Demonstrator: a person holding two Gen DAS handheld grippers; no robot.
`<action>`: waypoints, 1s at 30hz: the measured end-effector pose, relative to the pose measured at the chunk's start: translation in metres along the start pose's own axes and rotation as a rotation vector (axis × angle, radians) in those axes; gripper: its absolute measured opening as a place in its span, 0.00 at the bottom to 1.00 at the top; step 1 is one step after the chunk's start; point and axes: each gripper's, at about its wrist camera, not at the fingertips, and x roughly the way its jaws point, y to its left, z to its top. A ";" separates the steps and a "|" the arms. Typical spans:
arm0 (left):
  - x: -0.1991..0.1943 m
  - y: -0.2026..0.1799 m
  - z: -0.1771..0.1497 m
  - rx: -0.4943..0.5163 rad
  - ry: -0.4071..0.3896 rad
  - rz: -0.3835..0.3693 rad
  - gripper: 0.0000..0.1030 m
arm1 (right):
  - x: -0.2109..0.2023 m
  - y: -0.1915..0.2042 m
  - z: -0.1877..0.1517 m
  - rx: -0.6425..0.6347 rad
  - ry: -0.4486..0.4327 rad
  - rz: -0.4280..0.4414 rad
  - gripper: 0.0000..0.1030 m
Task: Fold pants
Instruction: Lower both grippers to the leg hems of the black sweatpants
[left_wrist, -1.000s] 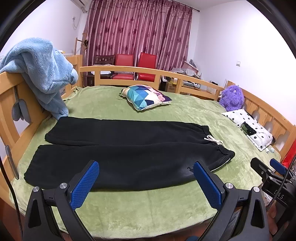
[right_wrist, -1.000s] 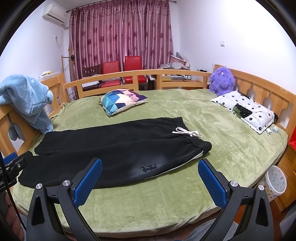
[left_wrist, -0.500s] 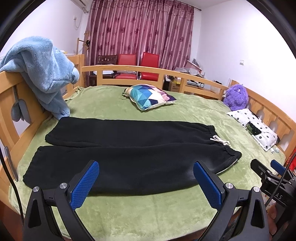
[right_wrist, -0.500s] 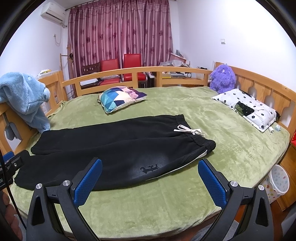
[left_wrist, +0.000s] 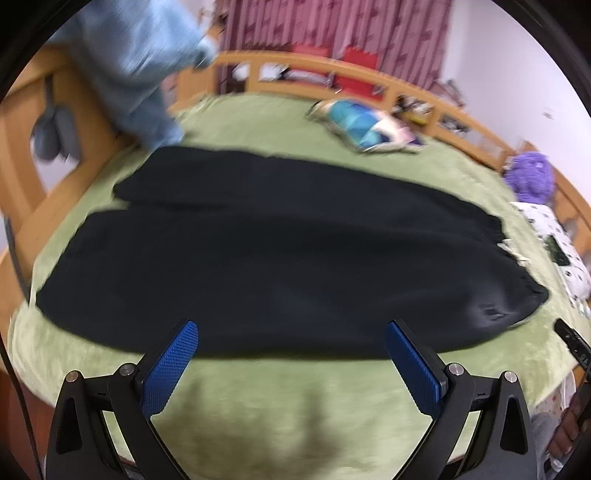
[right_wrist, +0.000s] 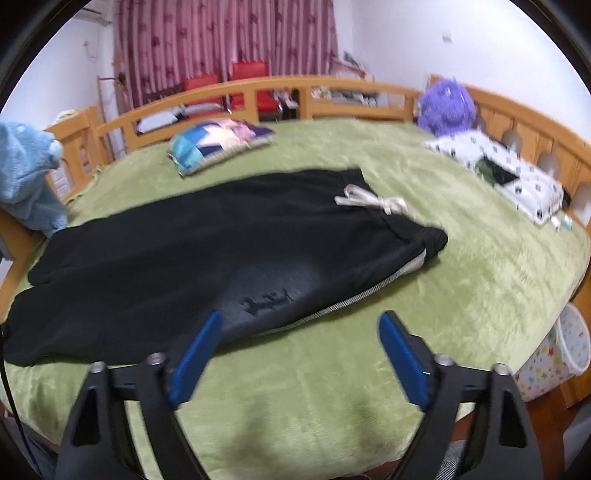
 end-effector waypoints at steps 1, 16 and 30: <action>0.008 0.010 -0.002 -0.027 0.021 0.015 0.99 | 0.012 -0.008 -0.001 0.014 0.018 -0.002 0.77; 0.084 0.116 -0.031 -0.425 0.103 -0.059 0.98 | 0.121 -0.057 0.001 0.213 0.165 0.067 0.77; 0.105 0.102 -0.024 -0.410 0.017 0.075 0.77 | 0.151 -0.029 -0.012 0.132 0.114 0.096 0.27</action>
